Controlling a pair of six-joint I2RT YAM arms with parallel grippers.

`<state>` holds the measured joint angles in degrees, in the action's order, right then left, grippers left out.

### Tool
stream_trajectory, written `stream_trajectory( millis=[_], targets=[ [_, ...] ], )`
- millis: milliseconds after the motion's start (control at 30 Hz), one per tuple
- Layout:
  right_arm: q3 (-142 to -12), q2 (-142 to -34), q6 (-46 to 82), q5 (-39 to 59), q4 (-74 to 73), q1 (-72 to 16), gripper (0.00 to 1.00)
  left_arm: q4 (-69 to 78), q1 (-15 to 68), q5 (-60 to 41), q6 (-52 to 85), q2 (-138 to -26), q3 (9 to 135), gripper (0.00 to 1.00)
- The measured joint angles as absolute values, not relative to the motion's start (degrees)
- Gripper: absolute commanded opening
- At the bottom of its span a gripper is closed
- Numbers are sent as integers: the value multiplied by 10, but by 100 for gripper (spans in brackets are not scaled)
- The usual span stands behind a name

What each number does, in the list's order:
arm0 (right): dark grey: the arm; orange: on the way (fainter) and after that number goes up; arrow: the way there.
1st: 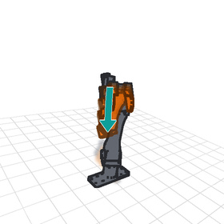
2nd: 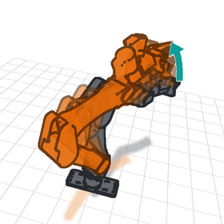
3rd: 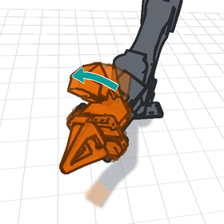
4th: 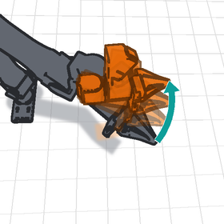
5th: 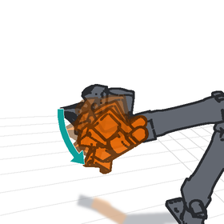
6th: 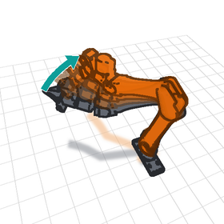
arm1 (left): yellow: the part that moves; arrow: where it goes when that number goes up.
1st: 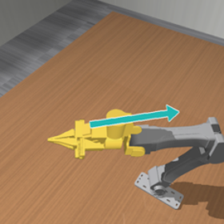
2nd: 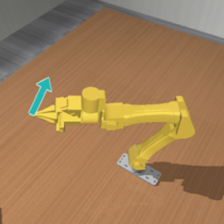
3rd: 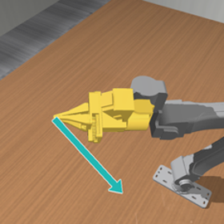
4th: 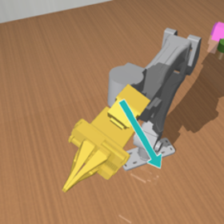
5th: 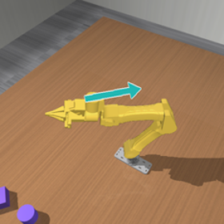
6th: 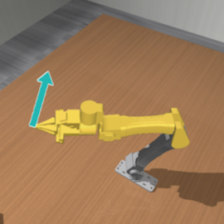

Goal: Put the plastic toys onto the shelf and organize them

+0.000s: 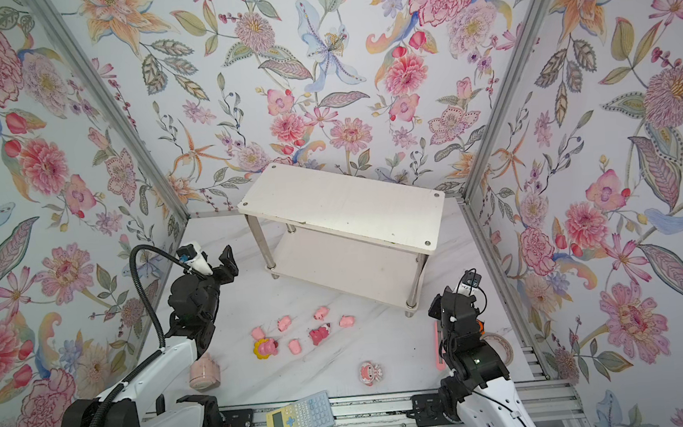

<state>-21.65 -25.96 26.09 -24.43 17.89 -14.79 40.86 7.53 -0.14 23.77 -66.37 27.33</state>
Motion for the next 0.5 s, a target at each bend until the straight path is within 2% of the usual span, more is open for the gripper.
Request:
stream_trajectory(
  millis=[100,167,233,500],
  targets=[
    [-216,-288,287,-200,174,-164,30,422,76,-47,248,-697,283,77],
    [-218,-318,298,-180,168,-185,40,432,77,-74,252,-718,291,77],
    [-224,-342,303,-177,169,-213,45,438,82,-96,255,-735,300,78],
    [-263,-401,296,-204,155,-281,58,454,104,-147,253,-801,360,78]
  ],
)
